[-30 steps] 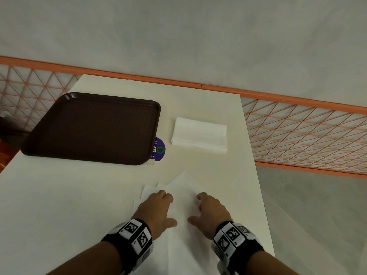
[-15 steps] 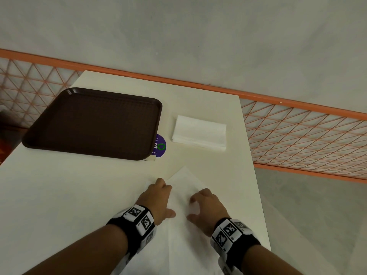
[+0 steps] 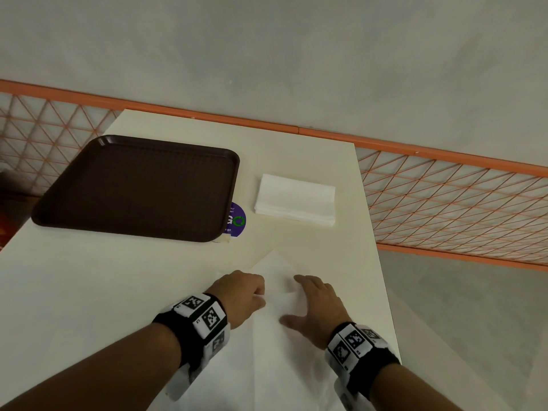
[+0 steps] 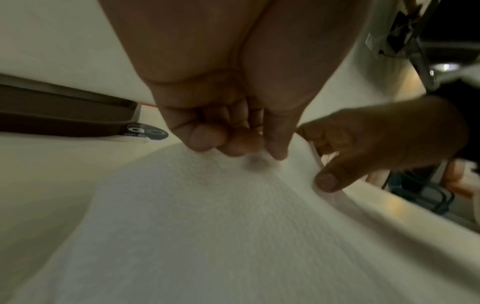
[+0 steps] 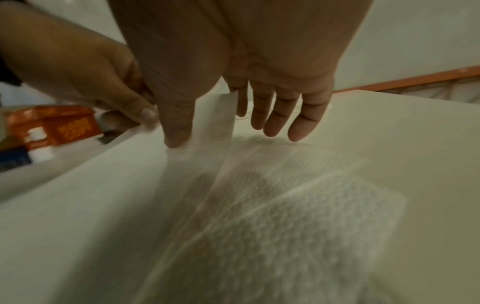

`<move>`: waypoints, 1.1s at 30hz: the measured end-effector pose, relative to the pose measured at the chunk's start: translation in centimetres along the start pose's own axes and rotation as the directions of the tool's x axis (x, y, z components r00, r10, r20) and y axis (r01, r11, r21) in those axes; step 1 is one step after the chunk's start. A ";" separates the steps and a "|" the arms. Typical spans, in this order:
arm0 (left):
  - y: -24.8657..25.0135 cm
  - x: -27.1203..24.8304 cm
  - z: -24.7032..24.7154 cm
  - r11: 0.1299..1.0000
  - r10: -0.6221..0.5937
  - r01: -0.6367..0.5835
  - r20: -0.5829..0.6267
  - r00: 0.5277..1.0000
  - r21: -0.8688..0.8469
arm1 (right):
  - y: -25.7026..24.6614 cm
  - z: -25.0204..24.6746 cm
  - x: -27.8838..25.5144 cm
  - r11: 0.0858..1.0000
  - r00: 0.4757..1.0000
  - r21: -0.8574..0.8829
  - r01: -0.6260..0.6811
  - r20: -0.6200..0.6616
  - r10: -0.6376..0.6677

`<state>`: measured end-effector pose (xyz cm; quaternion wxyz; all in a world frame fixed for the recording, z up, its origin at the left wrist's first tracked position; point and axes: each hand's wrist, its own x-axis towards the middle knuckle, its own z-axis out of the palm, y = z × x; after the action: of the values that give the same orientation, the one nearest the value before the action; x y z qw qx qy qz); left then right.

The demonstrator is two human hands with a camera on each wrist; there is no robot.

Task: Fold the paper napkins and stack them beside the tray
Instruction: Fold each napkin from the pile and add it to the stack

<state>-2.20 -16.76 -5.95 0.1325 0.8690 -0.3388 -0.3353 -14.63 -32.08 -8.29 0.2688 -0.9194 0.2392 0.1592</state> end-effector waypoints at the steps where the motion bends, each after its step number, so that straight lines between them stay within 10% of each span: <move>1: -0.1 -0.1 -0.3 0.997 0.016 -0.016 -0.001 1.000 -0.073 | 0.3 -0.2 -0.2 0.994 0.999 0.103 -0.031 -0.011 0.033; 9: -1.8 -0.2 -4.4 0.676 -0.051 -0.023 -0.079 0.996 -0.736 | 2.3 -1.9 -1.4 0.570 0.980 0.798 -0.195 0.130 0.153; 13: -2.5 0.0 -5.1 0.362 -0.239 -0.014 -0.108 0.965 -0.932 | 2.2 -2.1 -1.8 0.338 0.950 0.888 -0.313 0.290 0.119; 18: -3.1 0.0 -4.6 0.296 -0.349 -0.029 -0.136 0.927 -0.955 | 0.5 -2.6 -1.3 0.189 0.969 0.952 -0.241 0.227 0.096; 27: -3.7 -0.3 -5.4 0.436 -0.264 -0.118 -0.252 0.931 -0.892 | -1.6 -4.7 -0.6 0.374 0.991 0.925 0.073 -0.109 0.075; 33: -4.2 -0.6 -6.2 0.769 -0.102 -0.102 -0.279 0.955 -0.631 | -2.1 -4.8 0.0 0.737 0.968 0.666 0.115 -0.242 0.068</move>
<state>3.70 -13.23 -2.95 0.4693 0.8122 -0.1809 -0.2957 -12.72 -33.24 -3.53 0.5532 -0.7746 0.3007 -0.0588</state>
